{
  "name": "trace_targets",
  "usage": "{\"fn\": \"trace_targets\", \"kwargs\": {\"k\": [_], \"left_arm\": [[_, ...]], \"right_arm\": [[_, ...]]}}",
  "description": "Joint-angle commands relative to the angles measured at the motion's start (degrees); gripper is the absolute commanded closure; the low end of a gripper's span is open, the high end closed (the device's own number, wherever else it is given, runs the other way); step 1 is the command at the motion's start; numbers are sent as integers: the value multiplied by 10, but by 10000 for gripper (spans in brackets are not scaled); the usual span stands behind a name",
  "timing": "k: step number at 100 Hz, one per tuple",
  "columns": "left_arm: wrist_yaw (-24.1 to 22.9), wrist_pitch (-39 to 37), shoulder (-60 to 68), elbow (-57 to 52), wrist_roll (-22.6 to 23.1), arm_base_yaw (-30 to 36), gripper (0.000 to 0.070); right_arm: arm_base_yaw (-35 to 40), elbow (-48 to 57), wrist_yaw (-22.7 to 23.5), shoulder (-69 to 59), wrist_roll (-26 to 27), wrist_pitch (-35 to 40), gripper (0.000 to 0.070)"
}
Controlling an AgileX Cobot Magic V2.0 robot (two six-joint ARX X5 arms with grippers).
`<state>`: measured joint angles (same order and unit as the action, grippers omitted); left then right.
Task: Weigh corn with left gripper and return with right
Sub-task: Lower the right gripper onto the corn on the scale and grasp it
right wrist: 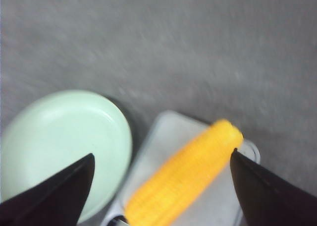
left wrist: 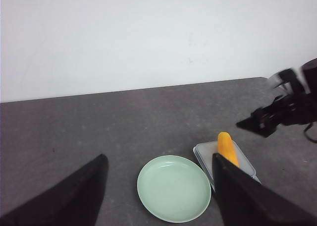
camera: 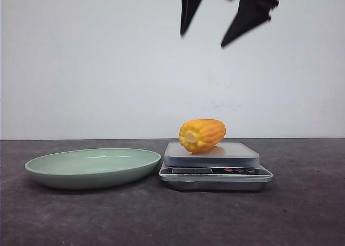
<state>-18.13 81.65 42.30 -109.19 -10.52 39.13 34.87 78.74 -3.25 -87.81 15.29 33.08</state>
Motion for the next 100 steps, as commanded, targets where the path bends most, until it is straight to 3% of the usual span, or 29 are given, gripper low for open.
{"fn": "trace_targets", "kwargs": {"k": [1,17,39,61,85,100], "left_arm": [[-3,33,3,-11,-7,4,311],[-3,33,3,-11,-7,4,311],[-3,33,3,-11,-7,4,311],[-3,33,3,-11,-7,4,311],[-3,33,3,-11,-7,4,311],[-3,33,3,-11,-7,4,311]], "right_arm": [[3,18,-9,-34,16,21,146],[-3,19,-5,-87,82,63,146],[-9,19,80,-136,136,76,147],[-9,19,78,-154,148,78,188],[-14,19,63,-169,148,101,330],[-14,19,63,-179,147,107,588]]}}
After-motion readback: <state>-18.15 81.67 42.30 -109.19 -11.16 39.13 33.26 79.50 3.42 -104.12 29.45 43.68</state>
